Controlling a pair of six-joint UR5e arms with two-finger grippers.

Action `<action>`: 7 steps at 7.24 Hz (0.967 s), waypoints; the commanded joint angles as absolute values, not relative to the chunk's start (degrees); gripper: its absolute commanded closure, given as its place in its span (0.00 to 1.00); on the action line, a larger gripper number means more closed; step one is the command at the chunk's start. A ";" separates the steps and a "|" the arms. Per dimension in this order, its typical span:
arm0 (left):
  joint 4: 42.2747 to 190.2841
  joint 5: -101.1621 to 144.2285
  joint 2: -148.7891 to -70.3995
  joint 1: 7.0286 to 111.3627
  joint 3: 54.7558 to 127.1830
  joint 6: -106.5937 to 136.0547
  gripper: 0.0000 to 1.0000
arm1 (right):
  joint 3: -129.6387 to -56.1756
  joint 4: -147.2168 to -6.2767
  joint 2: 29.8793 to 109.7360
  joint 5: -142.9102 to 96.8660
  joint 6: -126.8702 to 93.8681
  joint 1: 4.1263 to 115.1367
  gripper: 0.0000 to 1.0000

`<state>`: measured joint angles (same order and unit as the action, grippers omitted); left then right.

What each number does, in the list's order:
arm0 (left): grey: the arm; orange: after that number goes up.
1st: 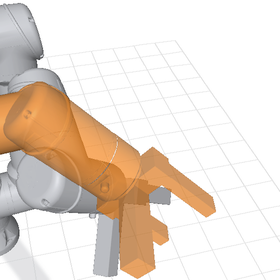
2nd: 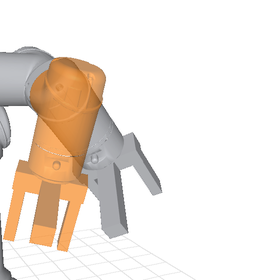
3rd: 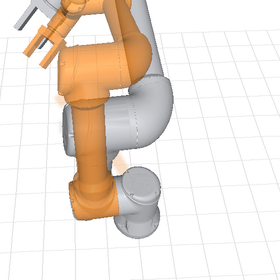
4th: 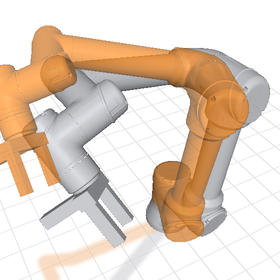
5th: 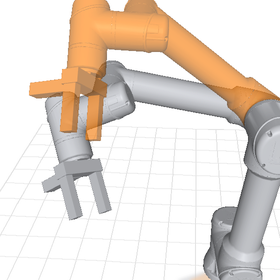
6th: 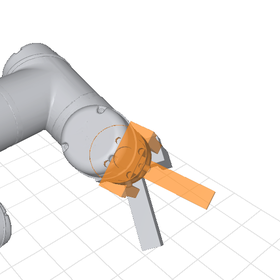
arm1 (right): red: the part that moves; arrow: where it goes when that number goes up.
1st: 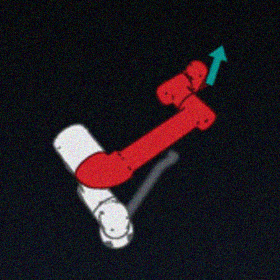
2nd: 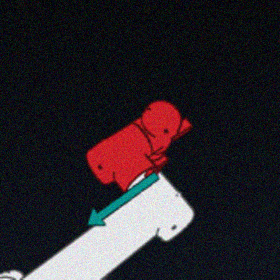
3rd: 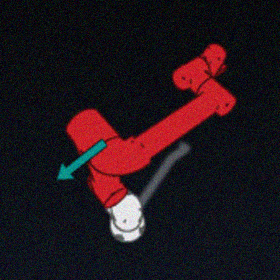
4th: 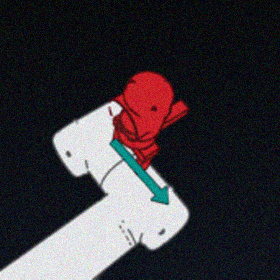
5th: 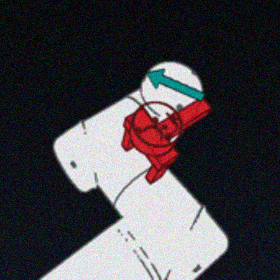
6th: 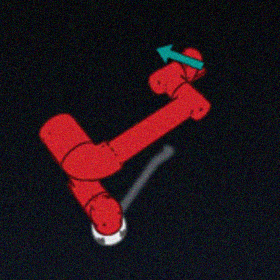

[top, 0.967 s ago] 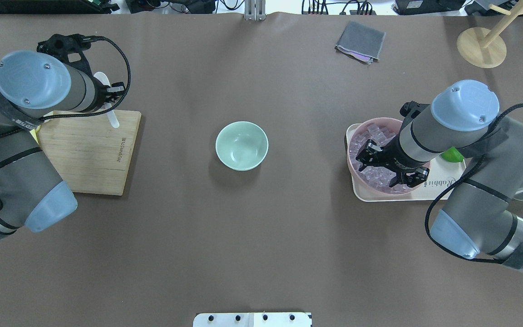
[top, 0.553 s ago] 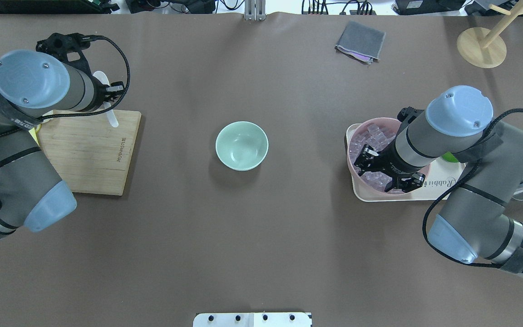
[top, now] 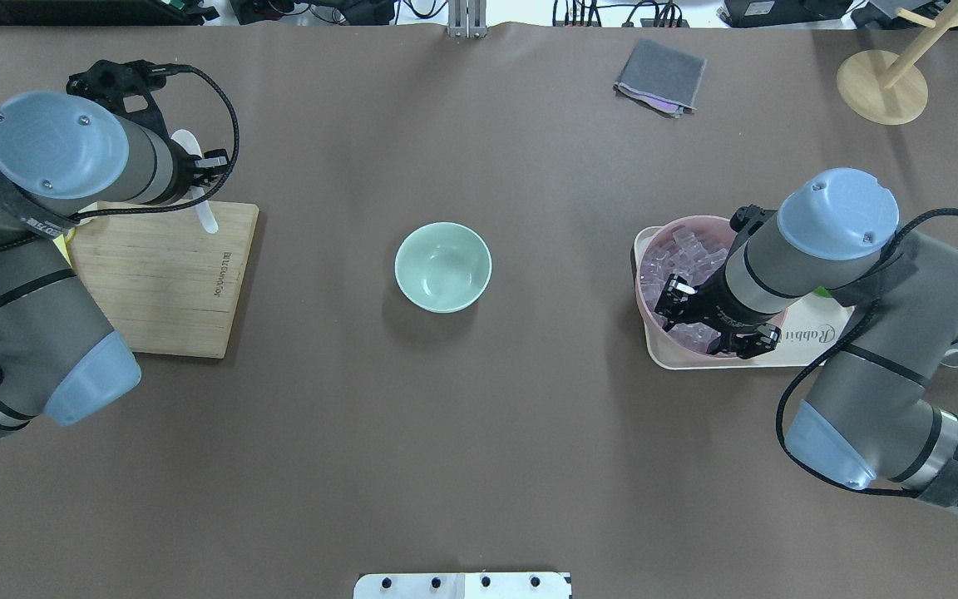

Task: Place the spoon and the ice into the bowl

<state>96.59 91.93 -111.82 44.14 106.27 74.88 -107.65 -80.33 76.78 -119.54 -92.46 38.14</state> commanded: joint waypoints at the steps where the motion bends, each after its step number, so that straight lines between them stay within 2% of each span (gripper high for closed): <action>1: 96.50 91.93 -111.88 44.12 107.13 74.88 1.00 | -107.67 -80.33 76.90 -119.36 -92.37 38.06 0.90; 2: 96.16 92.02 -111.80 44.12 108.18 74.88 1.00 | -108.19 -80.33 76.90 -119.53 -92.37 38.32 1.00; 4: 96.15 92.11 -111.88 44.12 108.28 74.88 1.00 | -109.67 -81.29 76.55 -120.23 -92.29 40.67 1.00; 5: 96.15 92.46 -112.75 43.95 108.28 74.88 1.00 | -112.65 -87.04 76.03 -121.28 -91.42 42.69 1.00; 7: 92.58 94.64 -122.03 39.85 107.67 79.59 1.00 | -115.74 -93.32 72.00 -120.33 -87.21 45.78 1.00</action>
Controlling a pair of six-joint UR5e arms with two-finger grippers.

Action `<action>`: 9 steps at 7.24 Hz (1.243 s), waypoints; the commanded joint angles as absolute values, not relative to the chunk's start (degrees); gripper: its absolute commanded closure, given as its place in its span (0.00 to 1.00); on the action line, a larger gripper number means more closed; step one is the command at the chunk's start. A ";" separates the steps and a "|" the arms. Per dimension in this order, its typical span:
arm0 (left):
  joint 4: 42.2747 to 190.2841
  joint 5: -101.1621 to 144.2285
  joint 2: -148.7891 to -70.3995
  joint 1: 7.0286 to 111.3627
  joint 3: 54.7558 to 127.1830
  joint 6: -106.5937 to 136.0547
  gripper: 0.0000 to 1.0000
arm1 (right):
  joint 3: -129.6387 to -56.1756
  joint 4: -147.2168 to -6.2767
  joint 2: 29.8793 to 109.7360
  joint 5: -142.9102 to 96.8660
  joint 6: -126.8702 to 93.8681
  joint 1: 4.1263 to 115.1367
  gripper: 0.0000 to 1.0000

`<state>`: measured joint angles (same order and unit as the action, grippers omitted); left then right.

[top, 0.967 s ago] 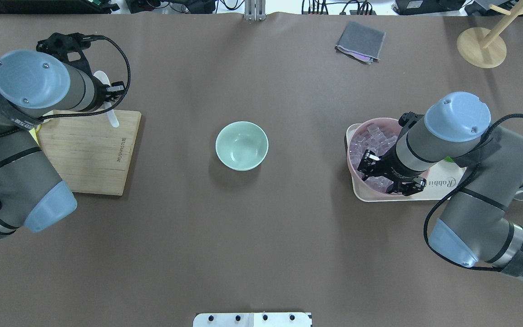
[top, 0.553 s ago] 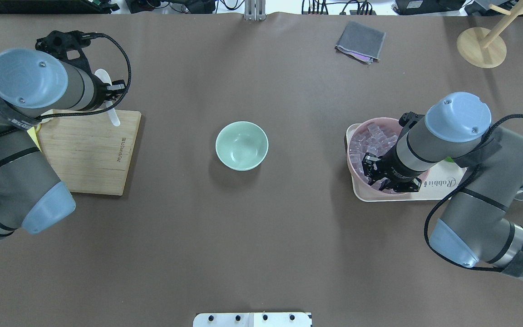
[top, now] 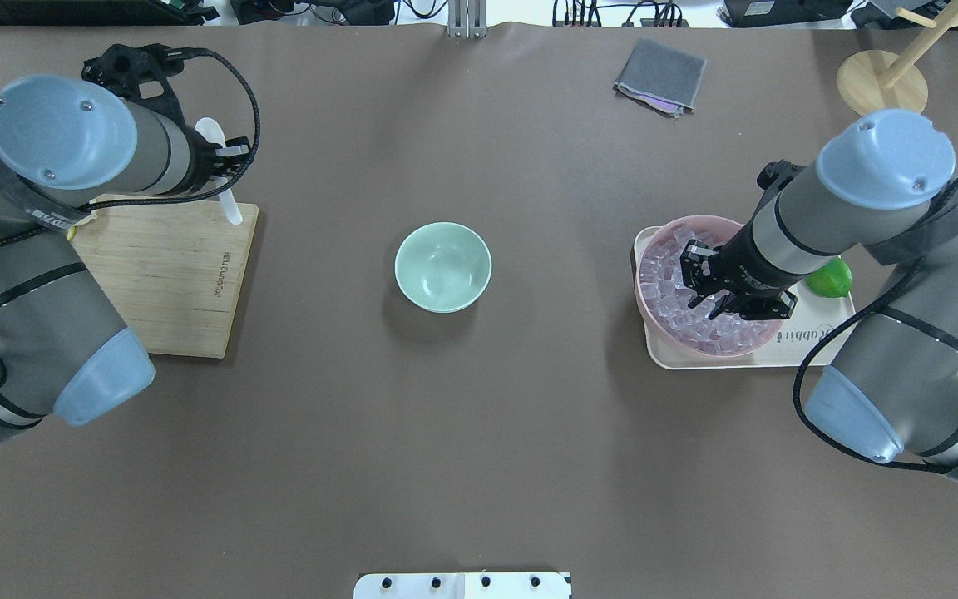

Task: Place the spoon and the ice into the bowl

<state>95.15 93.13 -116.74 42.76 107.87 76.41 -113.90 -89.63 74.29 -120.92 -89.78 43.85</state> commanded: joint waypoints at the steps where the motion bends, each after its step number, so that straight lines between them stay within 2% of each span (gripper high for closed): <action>1: 92.03 97.27 -125.65 36.68 106.45 83.02 1.00 | -115.49 -93.34 69.37 -119.45 -84.75 46.84 1.00; 4: 93.07 97.38 -132.08 28.85 98.55 85.34 1.00 | -115.14 -92.99 63.29 -114.88 -84.29 46.93 1.00; 6: 94.99 97.30 -134.12 27.34 94.15 85.34 1.00 | -115.31 -92.90 61.71 -112.94 -83.58 46.67 1.00; 7: 98.40 97.21 -133.86 27.25 92.39 85.43 0.66 | -115.40 -92.90 61.09 -112.77 -83.58 46.32 1.00; 8: 100.00 97.12 -133.77 27.33 92.03 85.34 0.19 | -115.40 -92.90 60.47 -111.37 -83.50 45.01 1.00; 9: 99.76 97.03 -133.42 28.64 92.98 84.65 0.02 | -115.40 -92.90 58.90 -107.88 -82.71 42.04 1.00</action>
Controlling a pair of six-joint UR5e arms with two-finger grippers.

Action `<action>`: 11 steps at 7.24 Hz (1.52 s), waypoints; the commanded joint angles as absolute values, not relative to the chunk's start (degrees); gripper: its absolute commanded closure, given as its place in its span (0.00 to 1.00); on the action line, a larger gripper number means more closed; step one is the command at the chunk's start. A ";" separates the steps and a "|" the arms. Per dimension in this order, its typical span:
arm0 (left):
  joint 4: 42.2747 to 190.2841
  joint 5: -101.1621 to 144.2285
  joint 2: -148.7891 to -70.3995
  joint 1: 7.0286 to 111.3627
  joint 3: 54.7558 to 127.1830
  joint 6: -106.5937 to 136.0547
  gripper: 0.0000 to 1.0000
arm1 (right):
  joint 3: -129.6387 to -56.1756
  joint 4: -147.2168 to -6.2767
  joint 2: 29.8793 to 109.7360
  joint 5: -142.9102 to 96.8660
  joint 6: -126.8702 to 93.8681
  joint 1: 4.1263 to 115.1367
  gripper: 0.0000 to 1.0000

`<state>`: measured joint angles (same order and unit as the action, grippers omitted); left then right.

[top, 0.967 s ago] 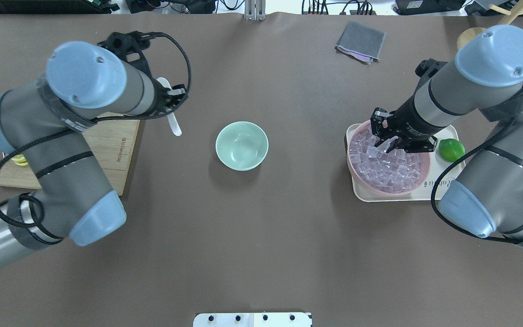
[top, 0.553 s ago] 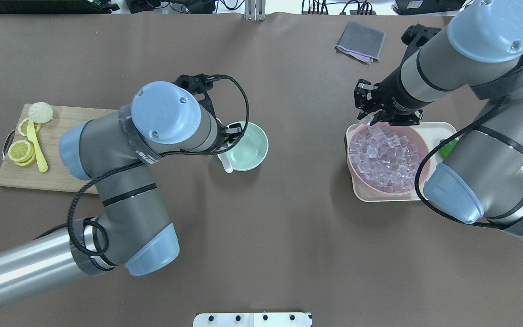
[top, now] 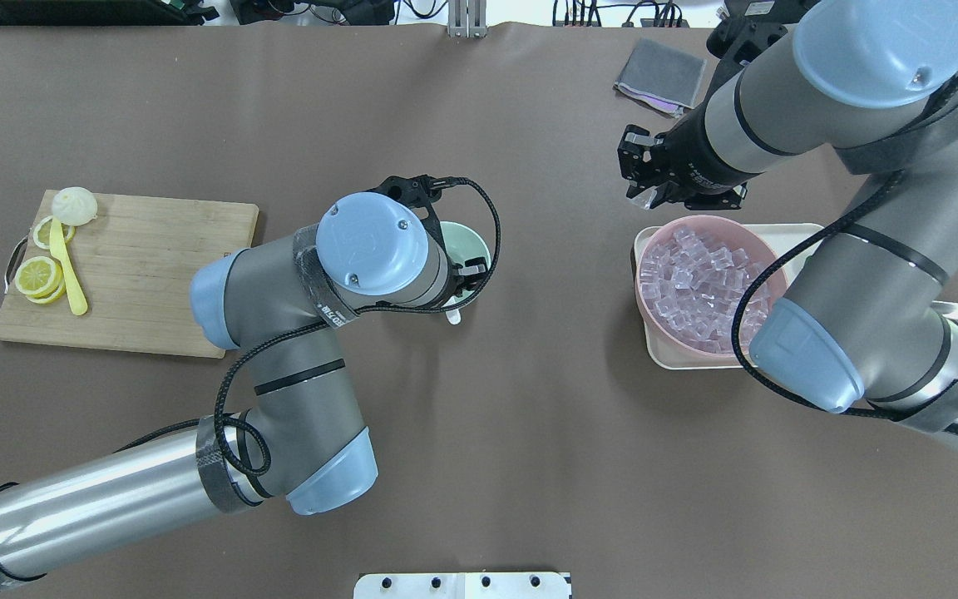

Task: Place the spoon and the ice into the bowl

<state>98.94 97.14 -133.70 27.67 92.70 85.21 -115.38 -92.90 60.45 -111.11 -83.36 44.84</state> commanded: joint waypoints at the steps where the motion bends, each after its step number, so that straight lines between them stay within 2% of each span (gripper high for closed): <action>1: 98.89 100.08 -128.63 33.96 96.82 80.20 0.02 | -114.79 -92.90 55.67 -104.45 -81.92 38.27 1.00; 3: 98.96 108.69 -118.36 44.25 103.16 63.35 0.02 | -109.11 -92.03 50.13 -95.75 -78.51 32.02 1.00; 5: 99.49 113.27 -112.26 51.48 104.15 53.03 0.02 | -98.32 -81.00 48.87 -89.50 -76.12 27.96 1.00; 8: 99.84 113.38 -110.21 52.73 104.06 50.71 0.02 | -88.71 -77.79 43.52 -86.14 -73.92 24.79 1.00; 9: 99.84 113.29 -110.13 52.82 103.80 50.71 0.02 | -88.59 -74.04 43.51 -85.96 -73.83 24.70 0.69; 10: 99.93 113.29 -109.60 52.82 104.06 50.71 0.02 | -88.94 -73.48 43.24 -86.04 -72.96 24.87 0.01; 11: 99.84 113.29 -109.60 52.91 104.06 50.71 0.02 | -89.12 -73.56 43.24 -86.39 -72.95 25.22 0.00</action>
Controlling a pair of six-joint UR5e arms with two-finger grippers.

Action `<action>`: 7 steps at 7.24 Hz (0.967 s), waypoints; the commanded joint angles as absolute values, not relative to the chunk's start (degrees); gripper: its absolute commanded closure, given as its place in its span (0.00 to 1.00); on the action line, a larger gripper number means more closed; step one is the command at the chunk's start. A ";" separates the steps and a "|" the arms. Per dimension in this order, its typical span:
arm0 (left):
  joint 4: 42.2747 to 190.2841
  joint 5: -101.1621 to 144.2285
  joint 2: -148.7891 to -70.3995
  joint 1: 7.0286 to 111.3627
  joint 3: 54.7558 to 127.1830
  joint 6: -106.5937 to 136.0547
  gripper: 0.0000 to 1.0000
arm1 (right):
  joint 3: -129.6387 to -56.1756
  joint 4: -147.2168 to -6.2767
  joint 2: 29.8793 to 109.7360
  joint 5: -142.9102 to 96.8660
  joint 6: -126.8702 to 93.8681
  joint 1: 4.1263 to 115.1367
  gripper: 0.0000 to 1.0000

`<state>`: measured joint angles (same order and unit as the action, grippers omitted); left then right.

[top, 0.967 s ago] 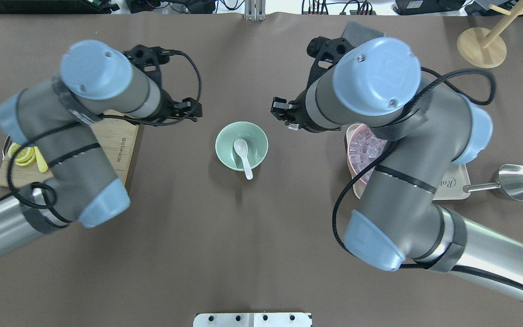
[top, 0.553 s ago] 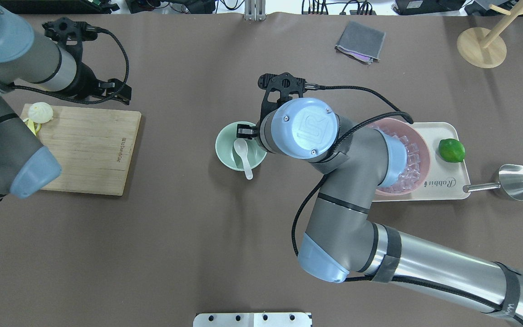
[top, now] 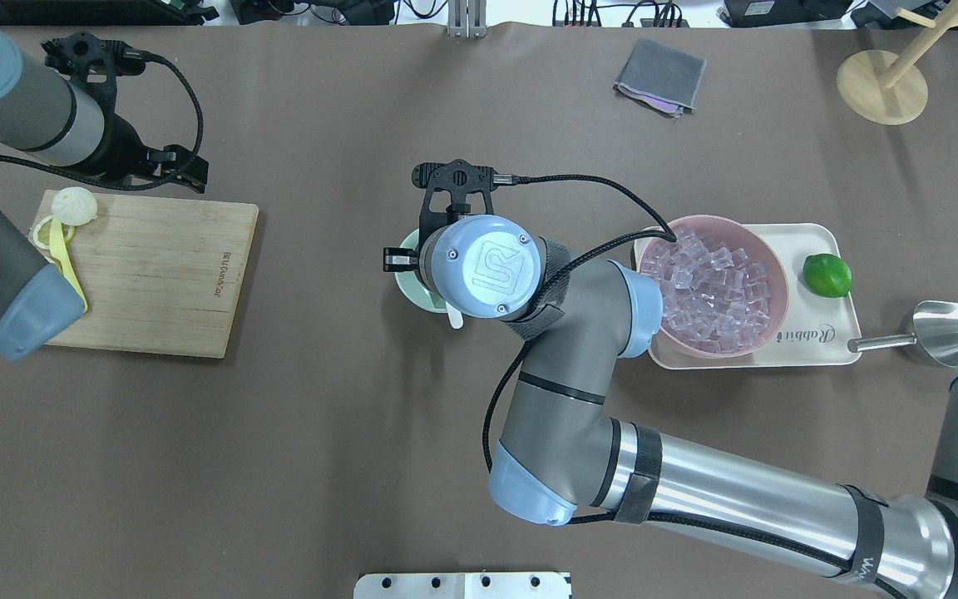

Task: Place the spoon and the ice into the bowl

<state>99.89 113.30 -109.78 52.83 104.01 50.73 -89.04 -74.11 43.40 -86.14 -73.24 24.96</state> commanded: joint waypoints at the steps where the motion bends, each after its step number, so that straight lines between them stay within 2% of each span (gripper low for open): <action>1: 99.84 113.29 -109.60 53.35 104.06 50.80 0.02 | -89.64 -74.26 43.24 -87.88 -73.12 26.53 0.00; 3: 99.76 113.03 -109.51 54.49 104.24 51.59 0.02 | -92.70 -79.60 44.03 -99.88 -72.86 33.36 0.00; 5: 102.02 110.93 -109.69 54.32 104.07 52.03 0.02 | -108.47 -93.98 54.96 -114.38 -62.05 43.37 0.00; 7: 102.57 108.20 -107.32 55.54 104.94 51.51 0.02 | -113.89 -104.02 64.20 -120.82 -44.39 52.86 0.00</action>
